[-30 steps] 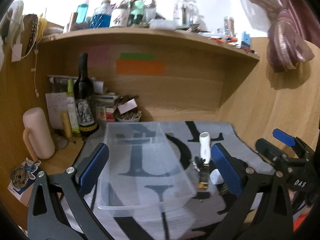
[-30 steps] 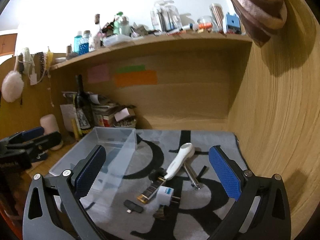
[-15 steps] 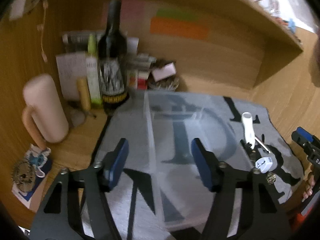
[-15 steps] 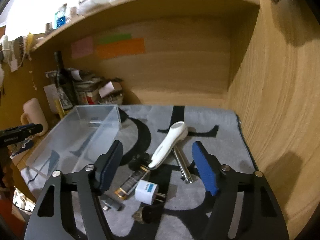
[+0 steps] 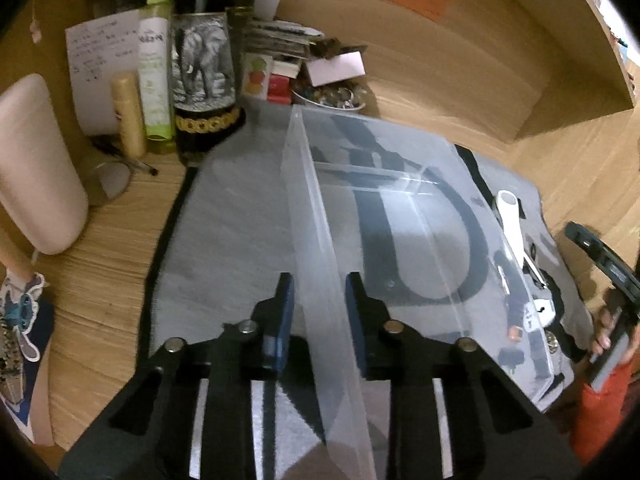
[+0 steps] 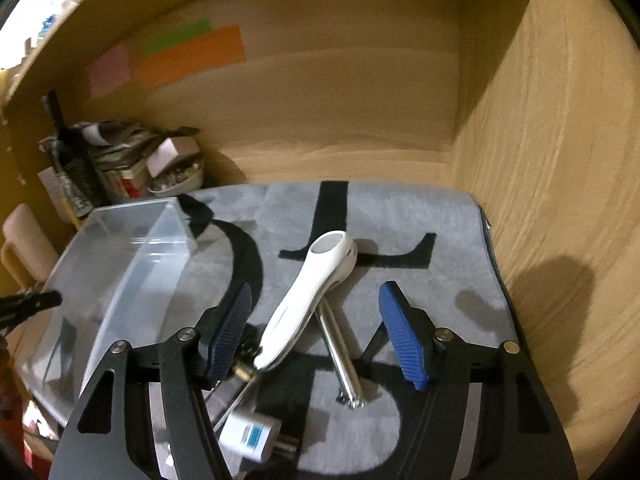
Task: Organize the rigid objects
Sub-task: 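Grasp the clear box wall with the left tool while the right tool moves toward the white device, then close the right tool on the white handheld device's handle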
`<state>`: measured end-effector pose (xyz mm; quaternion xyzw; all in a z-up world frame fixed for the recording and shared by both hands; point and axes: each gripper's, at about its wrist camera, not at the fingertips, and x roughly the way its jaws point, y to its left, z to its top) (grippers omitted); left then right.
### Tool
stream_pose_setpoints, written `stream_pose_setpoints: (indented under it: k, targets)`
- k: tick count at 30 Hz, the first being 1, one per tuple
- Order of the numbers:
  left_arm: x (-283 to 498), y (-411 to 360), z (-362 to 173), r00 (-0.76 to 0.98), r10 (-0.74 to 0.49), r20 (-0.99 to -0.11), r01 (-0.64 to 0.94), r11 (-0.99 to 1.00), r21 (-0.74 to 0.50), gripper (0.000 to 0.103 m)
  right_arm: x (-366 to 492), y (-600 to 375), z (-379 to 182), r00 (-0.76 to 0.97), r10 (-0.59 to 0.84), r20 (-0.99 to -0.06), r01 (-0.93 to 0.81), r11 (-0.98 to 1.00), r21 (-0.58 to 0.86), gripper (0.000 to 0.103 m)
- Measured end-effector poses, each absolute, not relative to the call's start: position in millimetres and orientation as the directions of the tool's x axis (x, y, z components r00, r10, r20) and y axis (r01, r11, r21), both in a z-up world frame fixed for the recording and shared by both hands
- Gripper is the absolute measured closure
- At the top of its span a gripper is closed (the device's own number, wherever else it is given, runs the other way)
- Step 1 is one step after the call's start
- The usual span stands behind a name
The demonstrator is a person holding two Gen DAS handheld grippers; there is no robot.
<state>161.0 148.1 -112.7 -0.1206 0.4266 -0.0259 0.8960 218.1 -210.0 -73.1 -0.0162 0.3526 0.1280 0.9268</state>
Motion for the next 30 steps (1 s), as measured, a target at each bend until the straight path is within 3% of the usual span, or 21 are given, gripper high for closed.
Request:
stream_pose_setpoints:
  k: [5, 11, 15, 24, 30]
  targets:
    - [162, 141, -111, 0.637, -0.139, -0.758, -0.032, 0.978, -0.206, 0.089, 250, -202, -88, 0.667, 0.191, -0.72, -0.232, 0.972, 0.042, 0.04]
    - [162, 145, -112, 0.642, -0.158, -0.75, -0.035, 0.972, -0.234, 0.089, 283, -195, -107, 0.588, 0.172, -0.79, -0.213, 0.976, 0.055, 0.04]
    - [162, 143, -111, 0.65, -0.148, -0.746, -0.034, 0.974, -0.223, 0.089, 303, -190, -124, 0.522, 0.16, -0.838, -0.2, 0.978, 0.062, 0.051]
    - [163, 143, -112, 0.659, -0.143, -0.739, -0.03, 0.976, -0.216, 0.089, 318, -175, -144, 0.495, 0.122, -0.86, -0.197, 0.98, 0.026, 0.052]
    - [163, 140, -113, 0.665, -0.122, -0.737, -0.032, 0.981, -0.191, 0.09, 318, -174, -146, 0.51, 0.12, -0.852, -0.202, 0.979, 0.017, 0.068]
